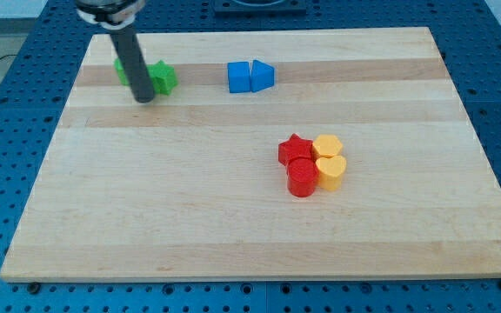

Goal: Push the green blocks to the top side of the board

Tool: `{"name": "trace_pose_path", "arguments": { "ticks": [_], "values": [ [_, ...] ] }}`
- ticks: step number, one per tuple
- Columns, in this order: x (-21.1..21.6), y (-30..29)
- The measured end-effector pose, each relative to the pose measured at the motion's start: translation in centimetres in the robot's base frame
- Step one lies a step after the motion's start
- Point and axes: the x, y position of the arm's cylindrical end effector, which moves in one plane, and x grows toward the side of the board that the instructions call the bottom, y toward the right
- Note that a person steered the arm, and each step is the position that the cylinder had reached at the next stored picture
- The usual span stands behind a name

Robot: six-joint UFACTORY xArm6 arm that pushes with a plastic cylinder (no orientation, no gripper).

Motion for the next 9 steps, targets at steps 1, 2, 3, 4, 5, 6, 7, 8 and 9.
{"name": "trace_pose_path", "arguments": {
  "ticks": [1, 2, 3, 4, 5, 6, 7, 8, 9],
  "values": [
    [-4.6, 4.1],
    [-7.6, 6.5],
    [-4.9, 5.5],
    [-1.2, 3.3],
    [-0.5, -3.2],
    [-0.9, -11.2],
    [-1.7, -14.4],
    [-4.5, -13.3],
    [-7.6, -9.3]
  ]
}}
